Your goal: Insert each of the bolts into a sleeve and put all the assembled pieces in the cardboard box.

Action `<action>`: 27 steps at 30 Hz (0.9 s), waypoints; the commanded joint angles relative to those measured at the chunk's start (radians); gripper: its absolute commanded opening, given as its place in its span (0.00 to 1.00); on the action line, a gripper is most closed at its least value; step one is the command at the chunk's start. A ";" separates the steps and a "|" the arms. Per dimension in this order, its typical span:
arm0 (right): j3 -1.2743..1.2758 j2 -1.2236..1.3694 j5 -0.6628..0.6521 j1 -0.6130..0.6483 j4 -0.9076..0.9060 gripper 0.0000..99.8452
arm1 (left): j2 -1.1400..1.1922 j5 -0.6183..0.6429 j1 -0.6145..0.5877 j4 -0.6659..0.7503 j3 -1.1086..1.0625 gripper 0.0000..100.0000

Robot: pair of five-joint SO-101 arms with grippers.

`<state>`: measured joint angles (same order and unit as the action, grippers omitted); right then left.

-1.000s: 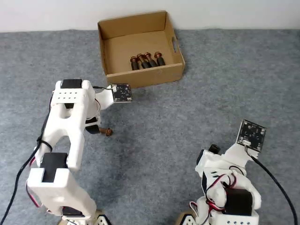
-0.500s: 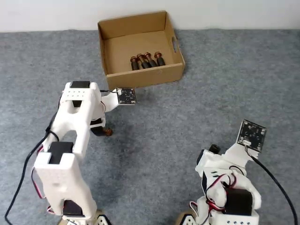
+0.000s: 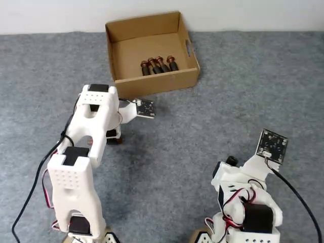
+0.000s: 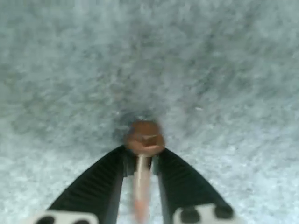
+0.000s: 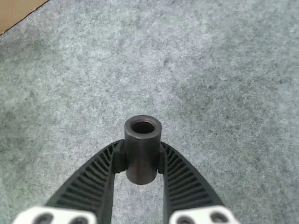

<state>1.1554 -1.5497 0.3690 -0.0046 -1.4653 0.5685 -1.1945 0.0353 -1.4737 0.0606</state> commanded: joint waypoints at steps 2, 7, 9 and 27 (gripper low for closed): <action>-0.006 -0.002 -0.011 -0.004 0.022 0.01 | -0.011 -0.006 0.051 -0.061 0.028 0.01; -0.006 -0.002 -0.011 -0.004 0.028 0.01 | -0.026 0.091 0.068 -0.169 0.031 0.01; -0.006 -0.004 -0.011 -0.004 0.028 0.01 | -0.060 0.160 0.069 -0.221 0.031 0.01; -0.012 -0.005 -0.011 -0.002 0.028 0.01 | -0.766 0.557 0.109 -0.270 -0.337 0.00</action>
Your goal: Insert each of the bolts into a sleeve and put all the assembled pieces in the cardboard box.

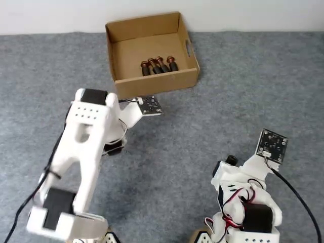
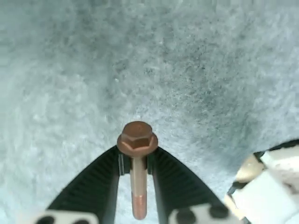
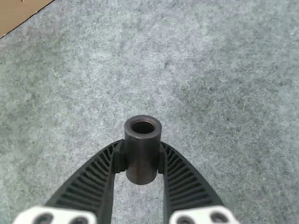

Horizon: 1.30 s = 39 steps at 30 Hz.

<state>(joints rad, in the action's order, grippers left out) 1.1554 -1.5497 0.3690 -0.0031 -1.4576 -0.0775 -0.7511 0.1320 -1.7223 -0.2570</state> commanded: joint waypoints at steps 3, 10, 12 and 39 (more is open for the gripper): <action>-0.012 -0.005 -0.011 -0.002 0.021 0.01 | -0.175 0.331 0.020 -0.023 -0.042 0.00; -0.029 -0.005 -0.011 0.030 0.013 0.01 | -0.334 0.512 0.025 -0.015 -0.048 0.00; -0.032 -0.005 -0.008 0.076 0.012 0.01 | -0.404 0.549 0.025 0.028 -0.079 0.00; -0.052 0.004 -0.187 0.593 0.211 0.01 | -1.540 1.060 0.201 1.019 -0.901 0.00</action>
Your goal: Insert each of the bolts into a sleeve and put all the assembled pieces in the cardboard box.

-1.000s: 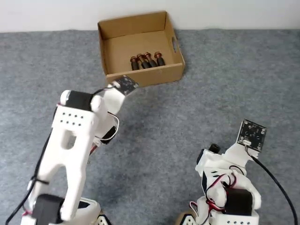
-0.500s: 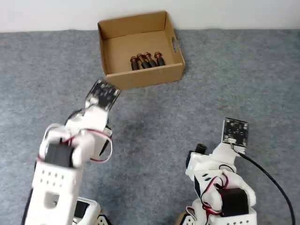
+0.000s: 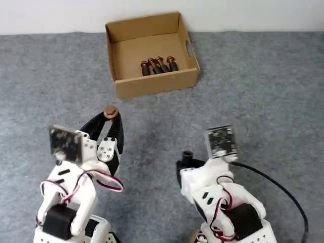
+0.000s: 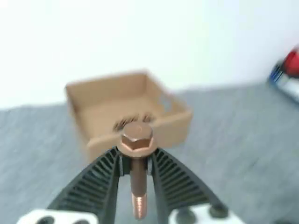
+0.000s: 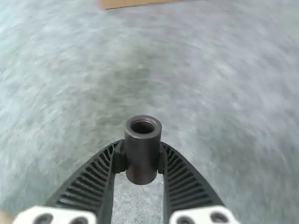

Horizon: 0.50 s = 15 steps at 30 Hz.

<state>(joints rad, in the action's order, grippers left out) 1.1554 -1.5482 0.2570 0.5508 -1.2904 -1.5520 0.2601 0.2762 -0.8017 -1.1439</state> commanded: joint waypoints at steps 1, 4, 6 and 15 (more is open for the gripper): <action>-0.054 0.002 -0.103 0.045 0.059 0.01 | -0.087 0.060 0.080 0.121 -0.030 0.00; -0.054 -0.004 -0.209 0.056 0.107 0.01 | -0.143 0.078 0.149 0.181 -0.071 0.00; -0.055 -0.004 -0.264 0.056 0.148 0.01 | -0.161 0.078 0.206 0.204 -0.084 0.00; -0.054 -0.001 -0.413 0.189 0.213 0.01 | -0.167 0.153 0.376 0.206 -0.082 0.00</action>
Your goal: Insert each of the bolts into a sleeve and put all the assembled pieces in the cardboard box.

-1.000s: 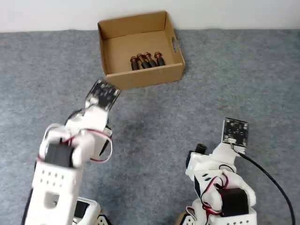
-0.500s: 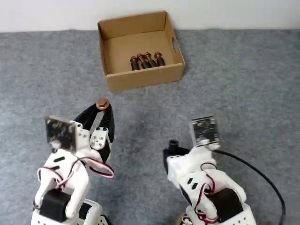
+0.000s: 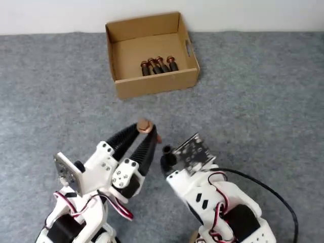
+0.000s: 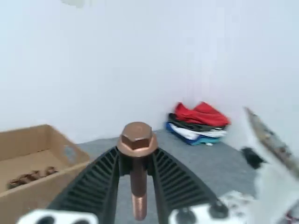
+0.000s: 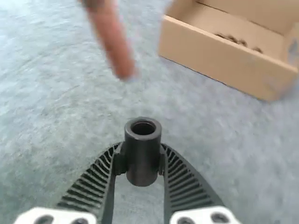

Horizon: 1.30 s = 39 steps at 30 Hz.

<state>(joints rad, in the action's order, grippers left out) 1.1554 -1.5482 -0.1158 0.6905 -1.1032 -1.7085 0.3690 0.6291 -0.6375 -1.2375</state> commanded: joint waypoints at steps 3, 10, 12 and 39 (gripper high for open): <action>-0.052 0.002 -0.049 0.062 0.025 0.01 | -0.011 0.080 0.023 0.038 0.013 0.00; -0.057 -0.004 -0.051 0.039 0.059 0.01 | -0.011 0.081 -0.031 0.035 0.010 0.00; -0.057 -0.004 -0.057 0.005 0.091 0.01 | -0.011 0.083 -0.063 0.034 0.008 0.00; -0.057 -0.005 -0.187 0.042 0.202 0.01 | -0.012 0.121 -0.035 -0.025 -0.077 0.00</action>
<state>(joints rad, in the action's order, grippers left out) 1.1600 -1.5451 -0.2954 0.7242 -0.9314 -1.7269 0.4948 0.6137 -0.6544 -1.3096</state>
